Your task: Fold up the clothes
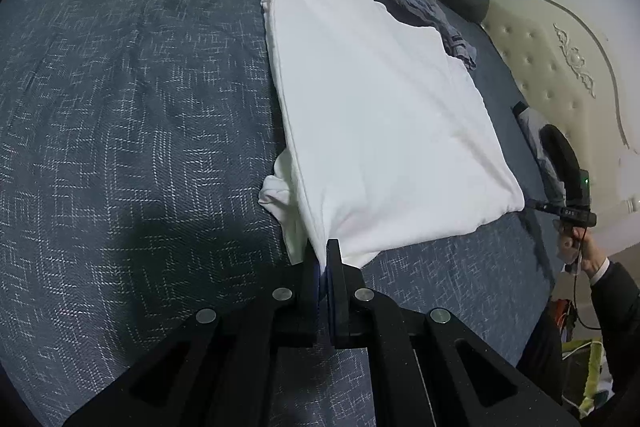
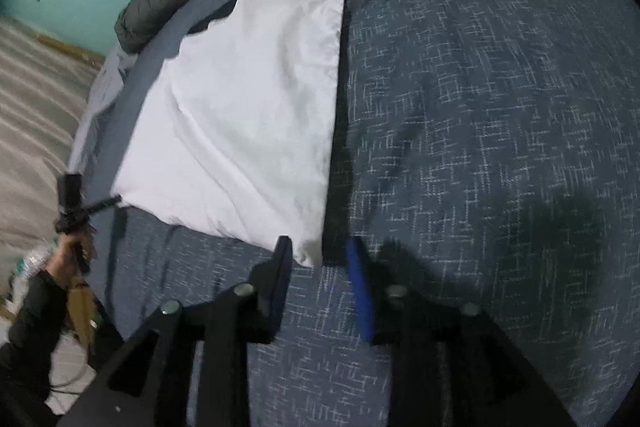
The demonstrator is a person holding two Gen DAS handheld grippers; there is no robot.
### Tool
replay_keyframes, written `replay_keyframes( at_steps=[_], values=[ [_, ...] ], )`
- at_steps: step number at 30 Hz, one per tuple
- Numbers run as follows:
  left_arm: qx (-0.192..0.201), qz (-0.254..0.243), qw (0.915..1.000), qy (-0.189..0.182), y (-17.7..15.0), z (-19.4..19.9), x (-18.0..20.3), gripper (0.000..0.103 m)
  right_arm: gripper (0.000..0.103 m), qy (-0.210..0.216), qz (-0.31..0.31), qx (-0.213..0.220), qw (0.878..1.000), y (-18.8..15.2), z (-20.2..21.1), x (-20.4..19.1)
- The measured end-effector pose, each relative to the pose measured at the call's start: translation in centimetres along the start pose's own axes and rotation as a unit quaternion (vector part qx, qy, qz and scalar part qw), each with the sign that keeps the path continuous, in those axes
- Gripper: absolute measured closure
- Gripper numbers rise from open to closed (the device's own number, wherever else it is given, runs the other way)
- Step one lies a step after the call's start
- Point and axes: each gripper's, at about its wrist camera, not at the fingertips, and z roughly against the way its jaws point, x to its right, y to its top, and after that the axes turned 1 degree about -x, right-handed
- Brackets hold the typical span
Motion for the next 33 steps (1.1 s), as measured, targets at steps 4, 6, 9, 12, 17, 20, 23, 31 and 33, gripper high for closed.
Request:
replay_keyframes(
  at_steps=[4,6,9,12,17,20,23,31,33],
  values=[
    [0.000,-0.002,1.0000,0.002,0.1,0.1,0.1,0.101,0.073,-0.014,0.042,-0.024,0.999,-0.6,-1.1,-1.0],
    [-0.001,-0.003,1.0000,0.002,0.1,0.2,0.1,0.101,0.073,-0.028,0.059,-0.031,0.997,-0.9,-1.5,-1.4],
    [0.001,0.000,1.0000,0.003,0.2,0.2,0.0,0.101,0.080,-0.056,0.069,-0.032,0.996,-1.0,-2.1,-1.6],
    [0.003,-0.002,1.0000,0.007,0.2,0.2,0.1,0.101,0.096,-0.072,0.084,-0.032,0.993,-1.0,-2.1,-2.1],
    [0.003,-0.001,1.0000,0.006,0.1,0.4,-0.1,0.101,0.100,-0.098,0.115,-0.037,0.988,-1.1,-1.6,-2.9],
    [0.003,-0.001,1.0000,0.006,-0.1,0.4,-0.1,0.101,0.100,-0.113,0.133,-0.040,0.984,-1.1,-1.3,-3.4],
    [0.003,0.000,1.0000,0.006,-0.2,0.4,0.0,0.101,0.100,-0.128,0.151,-0.043,0.979,-1.2,-1.0,-3.9],
    [0.000,-0.002,1.0000,0.002,-0.4,0.3,0.2,0.100,0.096,-0.095,0.092,-0.042,0.990,-0.4,0.4,-2.8],
    [-0.001,-0.002,1.0000,0.004,-0.4,0.2,0.2,0.100,0.094,-0.083,0.061,-0.018,0.994,0.6,1.5,-2.0]
  ],
)
